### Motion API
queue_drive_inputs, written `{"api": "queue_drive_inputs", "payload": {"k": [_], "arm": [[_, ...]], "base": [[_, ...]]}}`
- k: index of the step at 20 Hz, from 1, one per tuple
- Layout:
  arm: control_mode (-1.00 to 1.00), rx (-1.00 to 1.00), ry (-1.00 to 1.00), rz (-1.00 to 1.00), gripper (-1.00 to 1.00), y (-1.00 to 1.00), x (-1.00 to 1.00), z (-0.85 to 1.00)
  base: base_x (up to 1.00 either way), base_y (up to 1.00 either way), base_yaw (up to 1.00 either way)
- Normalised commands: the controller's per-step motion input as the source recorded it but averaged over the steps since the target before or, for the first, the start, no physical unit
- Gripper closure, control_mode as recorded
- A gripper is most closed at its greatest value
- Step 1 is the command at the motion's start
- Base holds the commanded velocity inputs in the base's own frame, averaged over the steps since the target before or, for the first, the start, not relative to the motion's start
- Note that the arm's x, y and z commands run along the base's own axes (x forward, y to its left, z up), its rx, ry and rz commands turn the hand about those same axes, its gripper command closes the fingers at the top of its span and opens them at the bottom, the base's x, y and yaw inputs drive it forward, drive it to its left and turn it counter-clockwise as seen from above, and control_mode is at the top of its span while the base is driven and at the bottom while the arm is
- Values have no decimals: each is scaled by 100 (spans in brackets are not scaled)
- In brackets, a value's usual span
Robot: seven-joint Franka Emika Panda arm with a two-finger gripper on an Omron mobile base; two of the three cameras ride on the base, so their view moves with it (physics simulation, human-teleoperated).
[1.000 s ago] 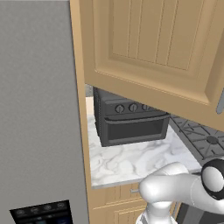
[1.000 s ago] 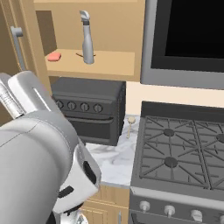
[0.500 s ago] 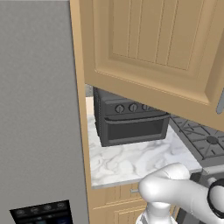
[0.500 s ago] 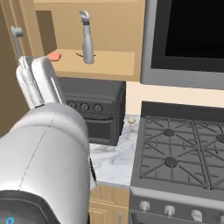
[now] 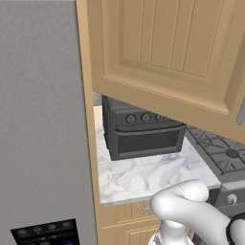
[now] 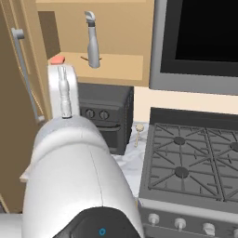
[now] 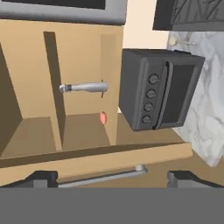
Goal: Pick the bar soap and spray from the cabinet and place them on the counter.
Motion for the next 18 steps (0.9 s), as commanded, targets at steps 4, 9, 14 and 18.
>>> {"api": "queue_drive_inputs", "payload": {"k": [4,9,14,18], "arm": [[-100,1,12,7,-100,38,24,0],[-100,2,3,8,-100,17,8,0],[-100,7,0,10,-100,1,0,0],[-100,15,0,13,-100,0,0,0]], "base": [[0,0,0],[0,0,0],[0,0,0],[0,0,0]]}}
